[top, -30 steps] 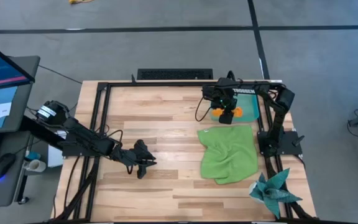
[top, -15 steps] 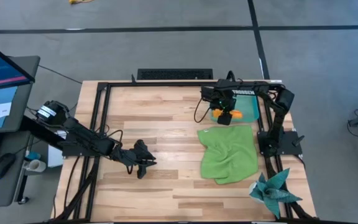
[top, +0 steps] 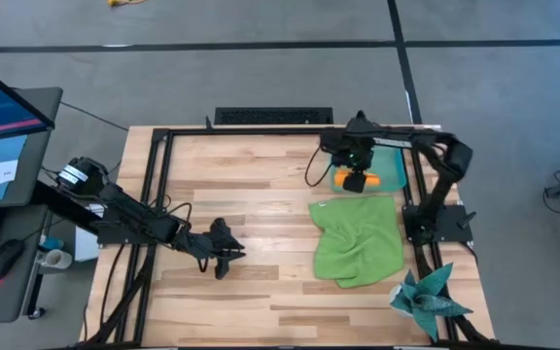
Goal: Roll microfiber towels into tight, uniform cylinder then place into a basket
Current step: Put the rolled orange towel into the blue bin, then fold the green towel
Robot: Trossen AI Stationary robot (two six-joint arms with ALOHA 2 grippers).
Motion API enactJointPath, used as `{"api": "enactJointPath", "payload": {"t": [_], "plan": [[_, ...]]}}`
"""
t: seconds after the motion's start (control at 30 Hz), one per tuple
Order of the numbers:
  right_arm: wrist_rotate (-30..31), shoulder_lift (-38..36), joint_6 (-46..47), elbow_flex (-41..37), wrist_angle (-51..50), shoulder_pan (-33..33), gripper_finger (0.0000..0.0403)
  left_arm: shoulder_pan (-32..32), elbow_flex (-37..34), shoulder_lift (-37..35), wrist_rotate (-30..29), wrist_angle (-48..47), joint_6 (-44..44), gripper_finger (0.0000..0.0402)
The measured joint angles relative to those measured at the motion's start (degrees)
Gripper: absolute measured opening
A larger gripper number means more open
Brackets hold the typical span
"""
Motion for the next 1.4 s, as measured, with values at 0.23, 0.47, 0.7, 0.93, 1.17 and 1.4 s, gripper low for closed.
{"api": "enactJointPath", "payload": {"t": [0.23,0.47,0.7,0.93,1.17,1.4], "plan": [[-0.3,-13.1,3.5,0.0,7.6,0.8,0.0256,1.7,0.0,0.0,-2.4,8.1,7.5,0.0104],[-6.2,-20.6,11.0,0.0,19.8,7.9,0.0256,6.7,0.1,0.0,-2.9,16.9,13.4,0.0104],[-6.4,-21.8,12.5,0.0,26.2,20.6,0.0256,11.7,5.0,0.0,2.6,12.3,17.5,0.0104],[-5.1,-20.9,14.5,-1.3,30.8,31.1,0.0256,15.4,10.5,0.0,3.5,7.0,27.9,0.0104],[6.3,-21.2,14.9,-7.0,35.4,37.2,0.0256,19.0,14.1,5.5,5.2,7.0,25.3,0.0104],[9.6,-23.4,16.9,-7.8,36.3,42.3,0.0256,21.6,24.2,19.8,5.1,9.1,23.3,0.0104]]}}
